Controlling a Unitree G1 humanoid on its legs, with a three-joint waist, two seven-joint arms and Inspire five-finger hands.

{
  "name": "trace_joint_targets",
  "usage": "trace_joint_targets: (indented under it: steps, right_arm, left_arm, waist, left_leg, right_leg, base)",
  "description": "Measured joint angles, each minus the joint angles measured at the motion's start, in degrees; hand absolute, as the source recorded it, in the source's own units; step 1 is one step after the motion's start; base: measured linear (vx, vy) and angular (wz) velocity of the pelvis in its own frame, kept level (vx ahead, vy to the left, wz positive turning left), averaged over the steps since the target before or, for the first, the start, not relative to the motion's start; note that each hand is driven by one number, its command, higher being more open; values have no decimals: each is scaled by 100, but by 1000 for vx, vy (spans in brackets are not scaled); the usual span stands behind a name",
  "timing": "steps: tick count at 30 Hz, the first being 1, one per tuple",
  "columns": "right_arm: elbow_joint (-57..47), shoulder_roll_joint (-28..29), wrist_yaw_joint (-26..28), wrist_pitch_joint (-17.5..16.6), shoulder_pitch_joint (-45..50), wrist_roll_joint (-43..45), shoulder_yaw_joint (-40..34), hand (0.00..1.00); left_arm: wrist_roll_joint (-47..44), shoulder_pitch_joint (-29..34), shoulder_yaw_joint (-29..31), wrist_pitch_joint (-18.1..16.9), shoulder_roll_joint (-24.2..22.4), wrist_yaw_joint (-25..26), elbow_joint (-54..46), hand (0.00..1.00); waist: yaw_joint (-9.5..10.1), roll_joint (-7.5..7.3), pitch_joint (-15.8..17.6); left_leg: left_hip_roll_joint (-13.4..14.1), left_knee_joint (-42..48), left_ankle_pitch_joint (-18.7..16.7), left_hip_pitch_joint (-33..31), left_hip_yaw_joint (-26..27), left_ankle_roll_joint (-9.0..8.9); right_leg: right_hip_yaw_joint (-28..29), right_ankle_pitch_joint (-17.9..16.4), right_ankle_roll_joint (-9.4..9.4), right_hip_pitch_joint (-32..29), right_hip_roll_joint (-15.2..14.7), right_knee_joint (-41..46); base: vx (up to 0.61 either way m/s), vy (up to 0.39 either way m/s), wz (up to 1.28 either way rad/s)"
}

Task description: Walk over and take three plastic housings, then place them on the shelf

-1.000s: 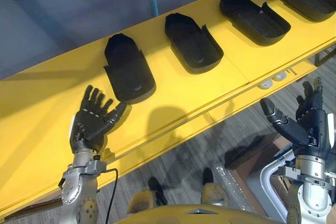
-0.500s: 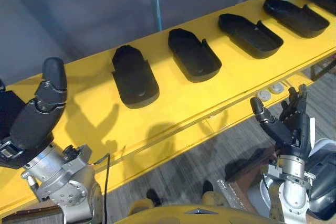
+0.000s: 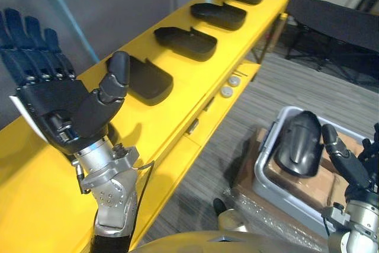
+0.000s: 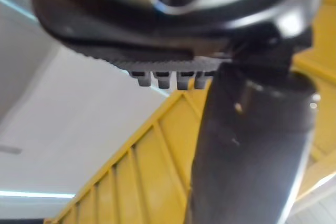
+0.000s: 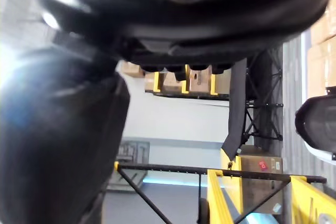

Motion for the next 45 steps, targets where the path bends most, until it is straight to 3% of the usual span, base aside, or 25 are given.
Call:
trace_joint_targets:
  steps: [1,3,4,7,10,13,17,18,19,20,23,24,26,28,29,31,32,33,34,35,37,39,40,43,45]
  right_arm:
    - [-1,-6,148,-61,-14,198,97,100]
    - [-6,-65,423,-146,-137,365,376,100]
    - [-5,-139,561,-145,-295,361,580,100]
    - [44,-401,731,-132,-996,329,1091,100]
    - [374,-729,660,86,-2009,318,1355,100]
    - [465,-633,329,153,-2137,326,1560,100]
    - [447,-151,238,295,-1421,336,1671,100]
    - [450,-50,421,293,-1249,447,1658,100]
    - [447,-27,612,286,-1138,587,1641,100]
    - [450,-35,674,286,-1119,601,1614,100]
    - [448,-120,830,148,-1220,589,1543,100]
    - [450,-121,780,61,-1251,585,1562,100]
    - [514,-121,582,9,-1448,582,1680,100]
    - [601,-123,381,-8,-1579,565,1904,100]
    - [731,-121,164,-7,-1617,301,2124,100]
    - [821,-121,59,8,-1615,48,2226,100]
    - [895,-136,-28,53,-1606,-183,2237,100]
    - [1007,-263,-154,129,-1606,-419,2221,100]
    - [1052,-390,-190,194,-1604,-589,2140,100]
    - [1051,-451,-178,203,-1603,-588,2078,100]
    - [1050,-681,-70,219,-1521,-523,1747,100]
    - [1042,-755,-70,243,-1401,-576,1497,100]
    - [1039,-781,-9,250,-1297,-514,1275,100]
    - [1038,-765,228,343,-954,50,677,100]
    - [1049,-766,238,470,-759,102,519,100]
  left_arm:
    - [101,1,-39,74,0,83,0,100]
    - [279,4,-57,184,-9,206,-3,100]
    - [276,24,-50,206,-9,270,-3,100]
    - [273,142,125,234,-11,349,-8,100]
    - [269,273,315,154,-11,318,-38,100]
    - [243,372,348,-92,-27,246,-173,100]
    - [-58,591,516,-413,-83,-238,-522,100]
    - [-22,690,619,-449,-127,-212,-602,100]
    - [27,785,767,-462,-135,-134,-610,100]
    - [33,801,802,-455,-135,-92,-581,100]
    - [51,675,921,-428,-176,-31,-565,100]
    - [58,651,932,-409,-187,-37,-562,100]
    - [87,641,1022,-289,-248,-1,-562,100]
    - [83,557,1053,-153,-281,56,-558,100]
    - [57,464,1076,-76,-335,98,-558,100]
    - [34,442,1074,-56,-333,135,-552,100]
    - [13,418,1055,-38,-360,173,-513,100]
    - [1,481,931,15,-461,192,-490,100]
    - [-89,534,837,69,-549,177,-489,100]
    - [-184,547,801,76,-593,164,-486,100]
    - [-462,646,788,124,-768,162,-481,100]
    - [-735,801,795,208,-781,-4,-427,100]
    - [-829,946,784,212,-793,-174,-328,100]
    - [-838,1253,784,321,-763,-483,-304,100]
    - [-931,1286,806,324,-734,-711,-267,100]
  waist:
    - [18,1,-1]
    - [202,52,-31]
    - [381,121,-74]
    - [667,218,-62]
    - [1058,244,62]
    - [1257,203,476]
    - [1262,59,619]
    - [1265,-7,757]
    - [1222,11,856]
    - [1216,4,854]
    - [1153,-1,835]
    - [1096,-68,797]
    - [1119,-54,801]
    - [1148,-59,790]
    - [1250,-79,769]
    - [1272,-166,702]
    - [1265,-135,685]
    - [1274,-16,633]
    - [1252,41,621]
    - [1234,55,626]
    - [1055,169,674]
    - [1012,170,671]
    - [1041,152,691]
    - [1030,307,628]
    - [1044,336,610]
  left_leg:
    - [-13,23,-52,-27,-28,-26]
    - [-172,367,-279,-343,-1053,84]
    - [-203,653,-464,-562,-1878,169]
    - [-220,1250,-737,-970,-3017,319]
    - [-279,1858,-1061,-1419,-3746,366]
    - [-315,2372,-1303,-1467,-3860,367]
    - [-340,2616,-1407,-1355,-3488,435]
    - [-257,2542,-1397,-1211,-3140,485]
    - [-200,2422,-1334,-1146,-2797,587]
    - [-158,2342,-1287,-1130,-2627,613]
    - [15,1785,-865,-1088,-2221,612]
    - [33,1621,-683,-1085,-2183,526]
    - [189,1612,-588,-1105,-2057,412]
    - [417,1708,-502,-1192,-2063,265]
    - [705,1848,-389,-1319,-2145,62]
    - [897,1932,-295,-1466,-2315,-162]
    - [1058,1897,-157,-1565,-2508,-381]
    - [1279,1623,62,-1586,-2789,-493]
    - [1439,1391,323,-1554,-2904,-483]
    - [1492,1283,458,-1523,-2916,-433]
    - [1649,1103,965,-1525,-3029,159]
    - [1626,1222,1285,-1540,-3228,488]
    - [1393,1389,912,-1523,-3581,165]
    - [770,1564,58,-1495,-3798,199]
    - [596,1214,-52,-1383,-3843,166]
  right_leg:
    - [43,7,4,-29,4,-12]
    - [149,41,-31,-145,68,1]
    - [240,94,-73,-179,142,1]
    - [304,136,-94,-283,235,100]
    - [405,44,-142,-661,384,535]
    - [393,-243,-48,-800,440,1197]
    - [514,-79,97,-892,443,1325]
    - [293,148,21,-857,402,1153]
    - [-67,142,-202,-919,279,1173]
    - [-321,71,-273,-1070,240,1402]
    - [-1178,-538,-618,-1380,95,2783]
    - [-1439,-943,-686,-1270,-173,3318]
    - [-1729,-1319,-782,-1083,-624,3758]
    - [-1856,-1378,-876,-799,-1152,3796]
    - [-1824,-1332,-870,-563,-1596,3525]
    - [-1731,-1046,-689,-401,-1718,3177]
    - [-1733,-1309,-244,-342,-1457,3136]
    - [-1881,-1581,-15,-451,-1224,3240]
    - [-2116,-1842,232,-525,-1059,3361]
    - [-2248,-1964,285,-558,-1012,3404]
    - [-2392,-2171,39,-671,-759,3495]
    - [-2274,-2269,-145,-668,-682,3418]
    - [-2116,-2311,-223,-675,-711,3319]
    - [-1991,-2190,-249,-675,-677,3119]
    - [-1985,-2057,-199,-689,-679,2972]
  base:
    - [-167,-50,-39]
    - [-136,-41,-33]
    - [-39,-30,-29]
    - [-35,18,-15]
    - [-137,89,-17]
    - [-152,77,5]
    - [-152,124,-66]
    - [-224,35,-130]
    - [-260,37,-133]
    - [-198,-5,-122]
    - [-91,-51,-75]
    - [-15,-125,-16]
    - [-34,-234,-33]
    - [-58,-430,-30]
    - [-75,-538,-26]
    - [-74,-464,-10]
    - [-64,-473,-2]
    - [-65,-568,-10]
    - [-66,-558,-20]
    - [-90,-617,-22]
    - [-88,-498,-28]
    - [-66,-306,-50]
    - [-41,-124,-64]
    - [-26,11,-36]
    - [-25,67,-6]
